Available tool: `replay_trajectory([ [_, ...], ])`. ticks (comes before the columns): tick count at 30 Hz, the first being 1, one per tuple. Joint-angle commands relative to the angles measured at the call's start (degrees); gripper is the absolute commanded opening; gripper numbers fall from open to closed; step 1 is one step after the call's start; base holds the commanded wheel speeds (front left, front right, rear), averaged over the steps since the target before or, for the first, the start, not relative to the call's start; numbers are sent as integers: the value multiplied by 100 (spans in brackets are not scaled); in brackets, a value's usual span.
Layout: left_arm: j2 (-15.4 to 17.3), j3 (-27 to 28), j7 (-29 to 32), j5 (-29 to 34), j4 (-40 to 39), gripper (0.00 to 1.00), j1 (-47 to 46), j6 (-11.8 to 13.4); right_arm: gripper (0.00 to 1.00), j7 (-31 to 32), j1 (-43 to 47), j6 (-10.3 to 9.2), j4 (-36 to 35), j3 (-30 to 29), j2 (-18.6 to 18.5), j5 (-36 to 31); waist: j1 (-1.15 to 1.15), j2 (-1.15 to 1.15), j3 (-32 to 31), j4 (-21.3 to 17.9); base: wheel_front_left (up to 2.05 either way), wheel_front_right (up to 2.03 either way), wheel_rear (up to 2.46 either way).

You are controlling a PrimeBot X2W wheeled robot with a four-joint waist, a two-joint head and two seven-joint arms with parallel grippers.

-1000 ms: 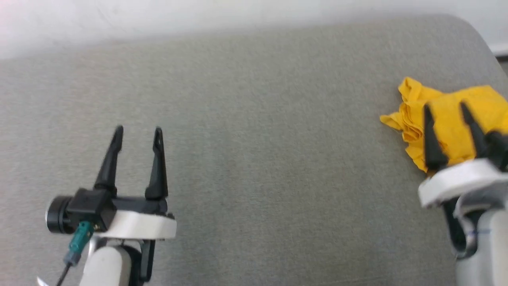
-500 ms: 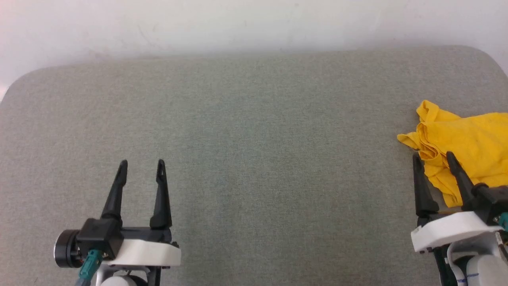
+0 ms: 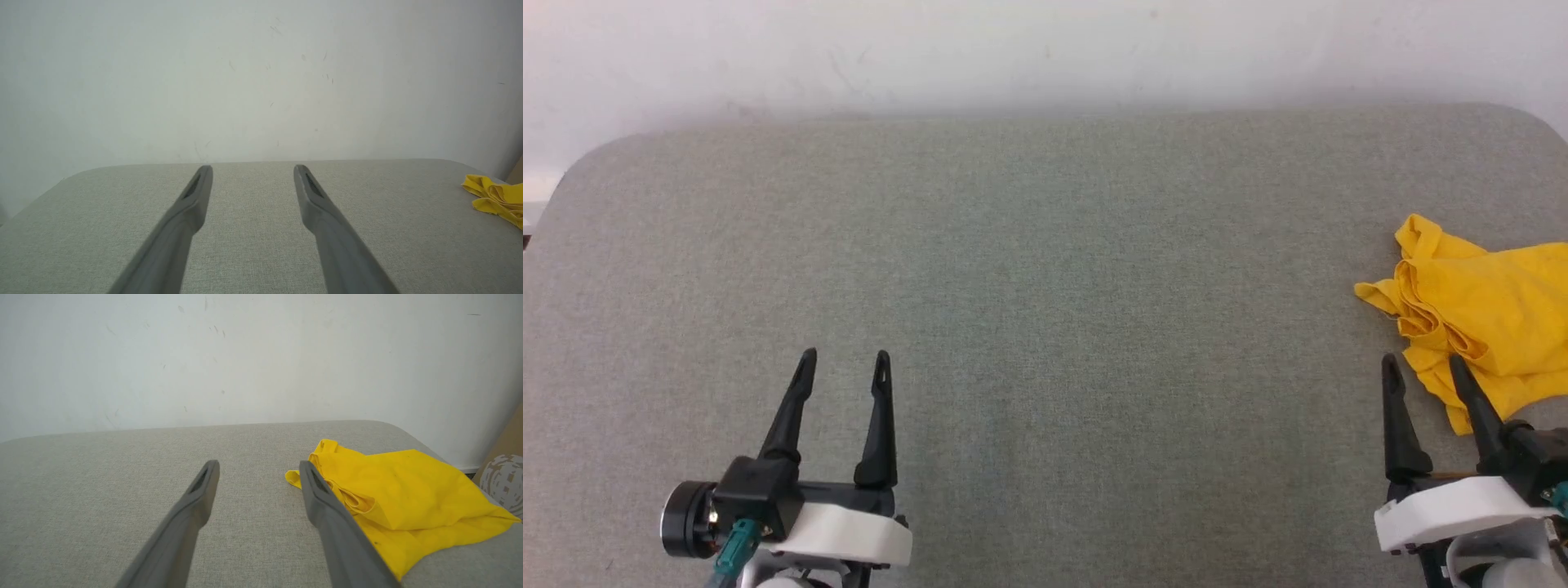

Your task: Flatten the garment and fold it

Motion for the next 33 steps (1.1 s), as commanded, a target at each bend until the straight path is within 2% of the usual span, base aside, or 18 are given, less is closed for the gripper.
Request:
replay_trajectory([
  [1, -36, -2, -27, 58, -4, 100, 48, -55, 100, -56, 5, -12, 21, -33, 16, 17, 0, 0, 11, -16, 0, 0, 0],
  [15, -101, 102, -27, 70, 47, 100, 52, -181, 100, -155, -113, -12, 99, -95, 16, -10, 0, 0, 108, -108, 0, 0, 0],
  [16, -92, 82, 2, 42, 30, 0, 0, -153, 0, -109, -64, 0, 95, -96, 0, -11, 0, 0, 105, -107, 0, 0, 0],
  [33, -120, 116, 164, 119, 48, 0, -13, -156, 0, 51, -52, -1, 6, -2, -1, -75, 1, 0, 47, -102, 0, 0, 0],
])
